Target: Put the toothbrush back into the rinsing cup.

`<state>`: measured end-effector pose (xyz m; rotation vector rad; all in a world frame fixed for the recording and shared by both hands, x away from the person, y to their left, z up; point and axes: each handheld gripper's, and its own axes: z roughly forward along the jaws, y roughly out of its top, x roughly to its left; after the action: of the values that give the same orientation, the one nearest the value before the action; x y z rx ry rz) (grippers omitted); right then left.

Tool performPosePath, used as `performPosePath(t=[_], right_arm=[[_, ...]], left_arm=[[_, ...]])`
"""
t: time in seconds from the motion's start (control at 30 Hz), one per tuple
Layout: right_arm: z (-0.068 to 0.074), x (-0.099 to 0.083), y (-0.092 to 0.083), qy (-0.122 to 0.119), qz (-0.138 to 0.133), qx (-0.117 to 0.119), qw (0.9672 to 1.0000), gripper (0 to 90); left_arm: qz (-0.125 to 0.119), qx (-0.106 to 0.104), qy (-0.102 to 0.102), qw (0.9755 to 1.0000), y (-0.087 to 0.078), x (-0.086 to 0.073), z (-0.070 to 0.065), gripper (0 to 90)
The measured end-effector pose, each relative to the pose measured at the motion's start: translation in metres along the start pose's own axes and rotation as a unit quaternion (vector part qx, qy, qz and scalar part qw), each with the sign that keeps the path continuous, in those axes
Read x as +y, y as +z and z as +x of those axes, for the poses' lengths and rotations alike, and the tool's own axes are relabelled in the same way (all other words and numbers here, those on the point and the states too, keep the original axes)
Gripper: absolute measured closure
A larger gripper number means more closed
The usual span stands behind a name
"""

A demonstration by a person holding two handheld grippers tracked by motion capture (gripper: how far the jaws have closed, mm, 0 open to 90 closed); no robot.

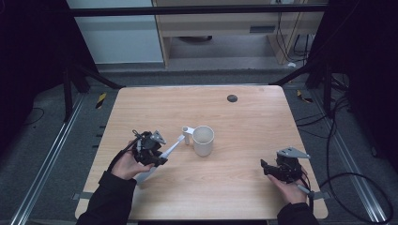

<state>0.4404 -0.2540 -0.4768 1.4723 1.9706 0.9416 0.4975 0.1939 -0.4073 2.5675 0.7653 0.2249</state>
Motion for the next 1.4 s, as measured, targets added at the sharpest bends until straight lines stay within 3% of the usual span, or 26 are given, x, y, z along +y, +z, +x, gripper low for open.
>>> performPosePath(t=[0.23, 0.37, 0.47, 0.5, 0.63, 0.67, 0.9, 1.17, 1.4], right_arm=[[0.001, 0.0, 0.0, -0.003, -0.001, -0.002, 1.0, 30.4], [0.002, 0.001, -0.001, -0.002, -0.001, -0.001, 1.0, 30.4], [0.001, 0.001, -0.001, -0.001, 0.0, -0.001, 1.0, 30.4], [0.001, 0.001, -0.001, -0.001, 0.0, -0.001, 1.0, 30.4], [0.002, 0.001, -0.001, -0.002, 0.0, -0.002, 1.0, 30.4], [0.002, 0.001, -0.001, -0.003, 0.0, -0.002, 1.0, 30.4], [0.001, 0.0, -0.001, -0.002, -0.002, -0.004, 1.0, 30.4], [0.003, 0.001, -0.001, 0.001, -0.004, -0.004, 1.0, 30.3], [0.004, 0.001, 0.0, -0.001, -0.004, -0.001, 1.0, 30.3]], left_arm=[[-0.047, 0.018, -0.025, 0.9984, -0.015, -0.003, 0.004, 67.1], [-0.079, 0.031, -0.045, 0.9953, -0.021, -0.004, 0.007, 67.2], [-0.11, 0.044, -0.064, 0.9909, -0.026, -0.006, 0.009, 67.2], [-0.11, 0.044, -0.064, 0.9909, -0.026, -0.006, 0.009, 67.2], [-0.154, 0.064, -0.09, 0.982, -0.031, -0.009, 0.011, 67.2], [-0.168, 0.069, -0.097, 0.9785, -0.032, -0.01, 0.011, 67.1], [-0.226, 0.095, -0.128, 0.9608, -0.037, -0.011, 0.011, 67.1], [-0.283, 0.128, -0.143, 0.9399, -0.044, -0.008, 0.011, 67.2], [-0.33, 0.135, -0.151, 0.922, -0.049, 0.004, 0.01, 67.1]])
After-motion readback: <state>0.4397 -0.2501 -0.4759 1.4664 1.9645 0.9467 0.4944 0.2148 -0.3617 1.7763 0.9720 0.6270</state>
